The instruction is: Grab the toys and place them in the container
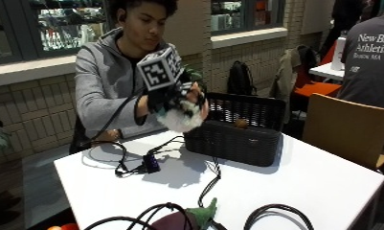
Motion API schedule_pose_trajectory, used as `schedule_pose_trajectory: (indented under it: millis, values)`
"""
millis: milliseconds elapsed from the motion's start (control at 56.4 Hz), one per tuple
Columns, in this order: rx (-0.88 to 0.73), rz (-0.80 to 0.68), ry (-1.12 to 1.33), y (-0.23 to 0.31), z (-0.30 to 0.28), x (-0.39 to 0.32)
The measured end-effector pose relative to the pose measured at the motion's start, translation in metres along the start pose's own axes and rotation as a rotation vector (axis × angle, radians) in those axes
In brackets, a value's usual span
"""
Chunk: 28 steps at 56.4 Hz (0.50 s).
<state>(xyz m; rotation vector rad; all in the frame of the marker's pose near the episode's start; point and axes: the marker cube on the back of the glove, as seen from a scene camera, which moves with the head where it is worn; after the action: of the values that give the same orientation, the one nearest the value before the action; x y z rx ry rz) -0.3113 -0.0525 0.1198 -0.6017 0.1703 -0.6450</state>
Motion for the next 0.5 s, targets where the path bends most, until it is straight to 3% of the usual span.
schedule_pose_trajectory:
  millis: [106,213,301,496]
  values:
    - [-0.006,-0.219,0.022,-0.013,-0.024,-0.061]
    - [-0.042,-0.228,0.051,-0.036,-0.018,-0.112]
    - [-0.076,-0.37,0.1,-0.039,0.001,-0.137]
    - [-0.127,-0.324,0.122,-0.048,0.026,-0.149]
